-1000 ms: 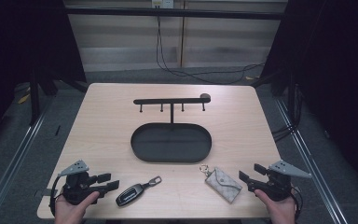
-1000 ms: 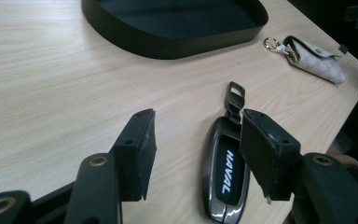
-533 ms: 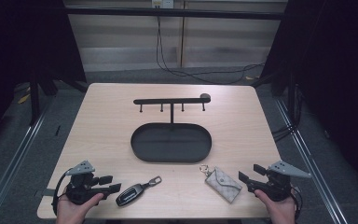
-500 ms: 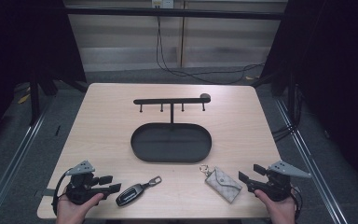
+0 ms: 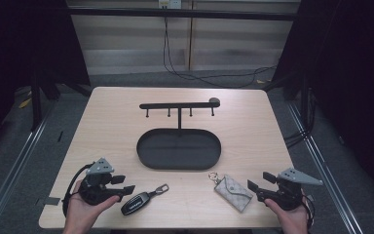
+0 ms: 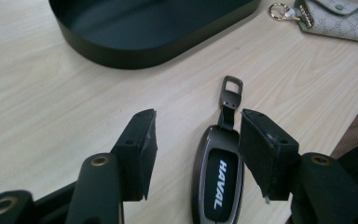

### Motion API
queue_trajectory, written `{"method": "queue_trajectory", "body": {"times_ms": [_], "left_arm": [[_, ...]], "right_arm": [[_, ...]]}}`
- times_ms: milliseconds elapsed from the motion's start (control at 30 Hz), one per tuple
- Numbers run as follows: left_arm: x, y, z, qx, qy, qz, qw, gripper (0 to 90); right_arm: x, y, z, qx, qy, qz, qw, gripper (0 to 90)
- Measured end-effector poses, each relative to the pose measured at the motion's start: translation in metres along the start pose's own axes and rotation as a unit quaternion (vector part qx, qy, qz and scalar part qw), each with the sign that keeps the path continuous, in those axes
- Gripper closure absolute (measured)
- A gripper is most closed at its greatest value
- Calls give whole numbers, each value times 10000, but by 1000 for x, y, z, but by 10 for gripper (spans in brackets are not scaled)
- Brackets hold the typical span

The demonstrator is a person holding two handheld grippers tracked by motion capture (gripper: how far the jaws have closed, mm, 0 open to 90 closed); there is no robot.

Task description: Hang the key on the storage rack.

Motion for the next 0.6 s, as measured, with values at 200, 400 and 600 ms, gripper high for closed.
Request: {"method": "queue_trajectory", "body": {"times_ms": [200,400,600], "left_arm": [[19,6,3,-70,-254,335,9991,500],[32,14,12,-191,-582,486,9969,540],[46,21,24,-343,-957,722,9922,539]], "right_arm": [[0,0,0,-13,-11,24,10000,277],[0,0,0,-13,-12,24,10000,277],[0,1,0,-3,-24,8,10000,274]]}}
Point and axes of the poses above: each handheld gripper's, and its own axes: z roughly forward along the jaws, x roughly out of its top, y roughly to its right, the point moved 3 cm from there along z, roughly forward along the jaws, and after that the axes turned 4 degrees about -y, right-handed, at the moved point
